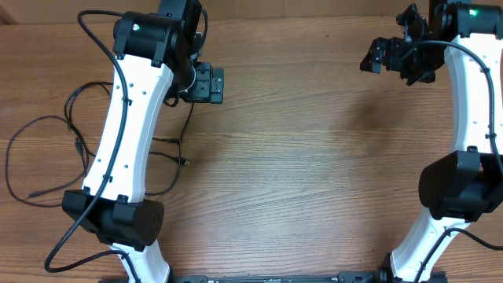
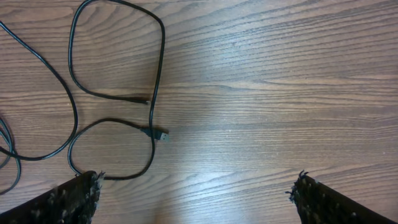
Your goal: Untangle cables
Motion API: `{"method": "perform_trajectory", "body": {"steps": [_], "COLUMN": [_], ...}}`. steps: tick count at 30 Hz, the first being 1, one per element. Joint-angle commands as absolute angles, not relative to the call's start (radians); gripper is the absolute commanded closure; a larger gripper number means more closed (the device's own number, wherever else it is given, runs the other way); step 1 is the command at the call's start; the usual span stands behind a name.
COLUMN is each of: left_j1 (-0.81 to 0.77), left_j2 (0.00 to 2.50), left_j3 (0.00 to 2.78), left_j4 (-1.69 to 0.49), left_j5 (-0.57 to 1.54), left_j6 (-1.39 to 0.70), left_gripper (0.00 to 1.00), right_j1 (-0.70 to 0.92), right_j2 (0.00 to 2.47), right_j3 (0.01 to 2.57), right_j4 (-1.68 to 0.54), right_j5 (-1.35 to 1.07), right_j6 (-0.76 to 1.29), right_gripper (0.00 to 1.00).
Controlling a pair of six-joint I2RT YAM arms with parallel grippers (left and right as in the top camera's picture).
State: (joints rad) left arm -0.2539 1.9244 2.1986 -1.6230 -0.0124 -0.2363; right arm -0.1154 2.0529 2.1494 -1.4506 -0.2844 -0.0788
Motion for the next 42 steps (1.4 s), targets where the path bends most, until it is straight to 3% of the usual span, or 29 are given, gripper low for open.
{"method": "perform_trajectory", "body": {"steps": [1, 28, 42], "left_j1": [-0.256, -0.256, -0.257], "left_j2": [1.909, 1.901, 1.705], "left_j3": [2.207, 2.207, 2.025], "left_j4": [-1.619, -1.603, -1.204], "left_j5": [-0.026, -0.062, -0.06], "left_j6": [-0.25, -0.239, -0.239], "left_gripper": [0.0, 0.0, 0.0], "right_j1": [-0.113, -0.113, -0.113], "right_j2": [2.054, 2.054, 2.054], "right_j3": [2.149, 2.149, 2.149], "right_j4": [-1.446, -1.446, -1.446], "right_j5": [-0.293, -0.293, -0.293], "right_j6": [-0.08, -0.08, -0.08], "right_gripper": [0.0, 0.0, 0.0]}}
